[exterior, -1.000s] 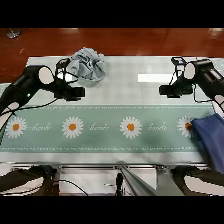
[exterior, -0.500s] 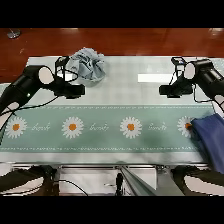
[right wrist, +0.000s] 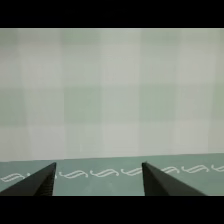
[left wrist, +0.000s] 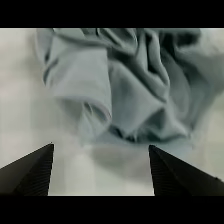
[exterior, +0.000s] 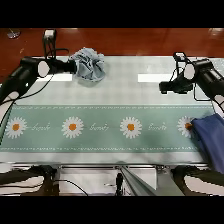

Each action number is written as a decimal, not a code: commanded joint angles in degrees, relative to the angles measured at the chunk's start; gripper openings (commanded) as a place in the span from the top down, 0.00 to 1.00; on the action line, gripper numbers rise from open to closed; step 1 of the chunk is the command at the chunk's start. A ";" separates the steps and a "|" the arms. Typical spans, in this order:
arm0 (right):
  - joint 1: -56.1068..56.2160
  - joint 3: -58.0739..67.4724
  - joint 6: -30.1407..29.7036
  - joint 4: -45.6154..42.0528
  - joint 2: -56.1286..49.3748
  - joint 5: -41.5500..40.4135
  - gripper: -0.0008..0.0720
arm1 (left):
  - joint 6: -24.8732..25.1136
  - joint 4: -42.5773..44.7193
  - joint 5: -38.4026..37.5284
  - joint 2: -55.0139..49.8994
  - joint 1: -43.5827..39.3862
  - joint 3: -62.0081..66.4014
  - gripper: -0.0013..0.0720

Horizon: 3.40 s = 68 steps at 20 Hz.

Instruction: Fold the shirts.

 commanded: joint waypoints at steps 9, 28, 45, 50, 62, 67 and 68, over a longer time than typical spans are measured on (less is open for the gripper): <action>0.09 -0.02 0.26 2.54 0.00 -2.69 0.13 | 1.20 -7.85 -19.41 -37.00 1.73 43.08 0.03; 0.02 -0.02 -0.98 -1.31 13.94 -1.92 0.13 | 11.72 -21.90 -28.28 -5.81 1.09 43.23 0.94; 0.04 -0.02 -1.77 1.09 35.95 4.37 0.14 | 16.39 -42.71 -15.02 39.87 -14.36 -6.47 0.94; 0.04 -0.02 -1.75 1.36 35.95 3.98 0.14 | 16.85 -47.01 -12.96 37.79 -21.16 -30.36 0.94; -4.20 -1.86 0.13 2.38 25.64 1.33 0.13 | 15.54 -27.36 -38.95 25.05 -8.00 -25.35 0.03; -25.99 -7.13 -7.56 12.72 25.66 6.40 0.13 | 18.34 -28.41 -46.66 38.32 15.34 -35.71 0.03; -28.92 -11.37 -9.88 19.02 25.66 6.29 0.13 | 19.17 -34.25 -46.99 39.89 17.18 -40.98 0.03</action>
